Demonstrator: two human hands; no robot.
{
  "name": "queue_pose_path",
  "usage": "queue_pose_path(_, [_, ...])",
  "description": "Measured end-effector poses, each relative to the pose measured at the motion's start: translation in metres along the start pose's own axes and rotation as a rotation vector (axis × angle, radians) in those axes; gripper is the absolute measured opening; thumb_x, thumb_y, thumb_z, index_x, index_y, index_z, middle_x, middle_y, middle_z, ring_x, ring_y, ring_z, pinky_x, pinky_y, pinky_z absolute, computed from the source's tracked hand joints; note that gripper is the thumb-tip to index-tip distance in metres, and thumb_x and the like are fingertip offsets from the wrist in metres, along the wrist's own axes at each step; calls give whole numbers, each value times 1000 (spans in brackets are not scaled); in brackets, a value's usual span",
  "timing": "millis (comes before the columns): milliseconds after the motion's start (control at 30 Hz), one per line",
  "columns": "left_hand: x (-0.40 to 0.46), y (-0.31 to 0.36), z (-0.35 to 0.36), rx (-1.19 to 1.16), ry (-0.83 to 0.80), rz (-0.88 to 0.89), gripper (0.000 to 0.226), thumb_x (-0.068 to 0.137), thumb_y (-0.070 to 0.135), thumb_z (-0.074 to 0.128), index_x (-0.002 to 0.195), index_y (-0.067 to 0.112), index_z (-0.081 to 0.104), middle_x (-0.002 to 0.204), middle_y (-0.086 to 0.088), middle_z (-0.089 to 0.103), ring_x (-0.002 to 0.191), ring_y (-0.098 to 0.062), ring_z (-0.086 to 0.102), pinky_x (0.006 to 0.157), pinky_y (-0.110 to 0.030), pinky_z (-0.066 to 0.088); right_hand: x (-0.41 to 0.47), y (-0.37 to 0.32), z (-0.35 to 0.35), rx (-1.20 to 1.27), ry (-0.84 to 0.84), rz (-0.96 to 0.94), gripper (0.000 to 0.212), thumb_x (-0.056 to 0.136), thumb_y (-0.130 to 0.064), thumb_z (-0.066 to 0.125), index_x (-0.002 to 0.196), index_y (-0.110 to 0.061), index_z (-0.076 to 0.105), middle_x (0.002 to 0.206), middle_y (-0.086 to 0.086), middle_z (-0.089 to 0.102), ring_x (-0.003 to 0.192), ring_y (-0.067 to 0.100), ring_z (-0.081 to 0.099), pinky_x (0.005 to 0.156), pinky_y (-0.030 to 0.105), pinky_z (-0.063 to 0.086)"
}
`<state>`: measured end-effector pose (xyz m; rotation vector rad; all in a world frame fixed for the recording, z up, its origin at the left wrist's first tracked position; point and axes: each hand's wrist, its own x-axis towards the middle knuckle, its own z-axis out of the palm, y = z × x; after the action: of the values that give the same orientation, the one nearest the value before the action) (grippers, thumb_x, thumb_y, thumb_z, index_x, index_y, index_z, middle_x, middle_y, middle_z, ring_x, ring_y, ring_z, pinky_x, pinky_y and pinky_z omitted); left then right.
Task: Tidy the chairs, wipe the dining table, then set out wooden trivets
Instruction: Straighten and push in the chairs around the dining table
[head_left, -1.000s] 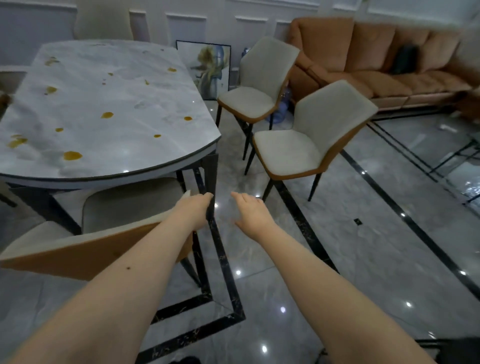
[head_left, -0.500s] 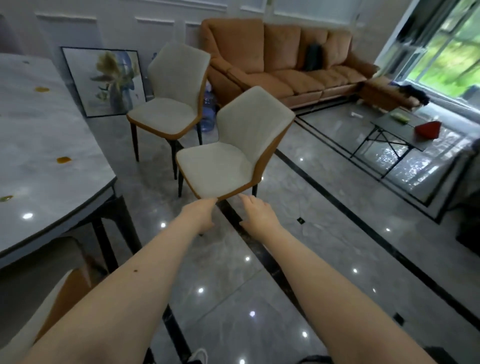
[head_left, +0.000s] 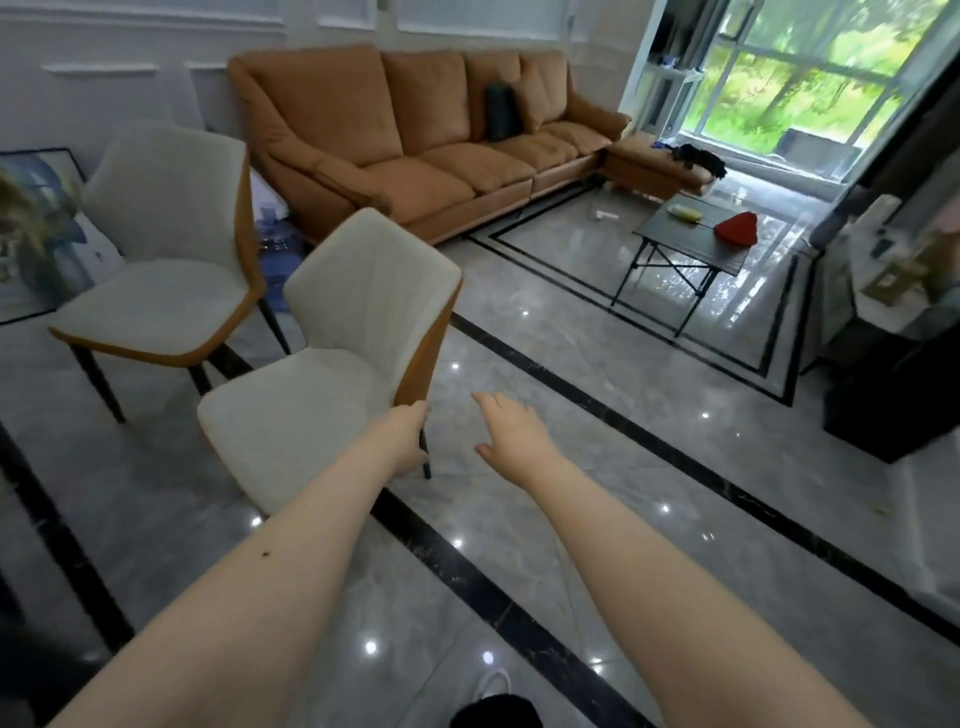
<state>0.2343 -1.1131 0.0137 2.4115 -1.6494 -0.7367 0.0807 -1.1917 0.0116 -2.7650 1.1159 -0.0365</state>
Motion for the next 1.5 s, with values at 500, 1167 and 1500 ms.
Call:
queue_pose_path(500, [253,62,-87,-39,85,-151,66,92,22,57,148,17,24,149,-8,36,130,-26,43,98,-33,41,245,156,-56,-23,-37,-119,69,90,-25,63,147,-14,25,141,8,43,128,25,43,104,36,34])
queue_pose_path(1167, [483,-41,-140,-472,153,-502,62,88,30,63,139,4,39,142,-14,44,129,-27,44,100,-30,37,580,122,-44,-152,-135,-647,54,86,5,46,138,-10,42,136,11,44,126,30,42,100,40,36])
queue_pose_path(1500, [523,-54,-154,-755,55,-812,85,77,45,73,141,8,31,141,-6,42,121,-25,47,99,-37,45,690,89,-5,-222,-226,-1214,50,94,-6,45,143,-14,38,152,7,30,138,23,29,112,29,16])
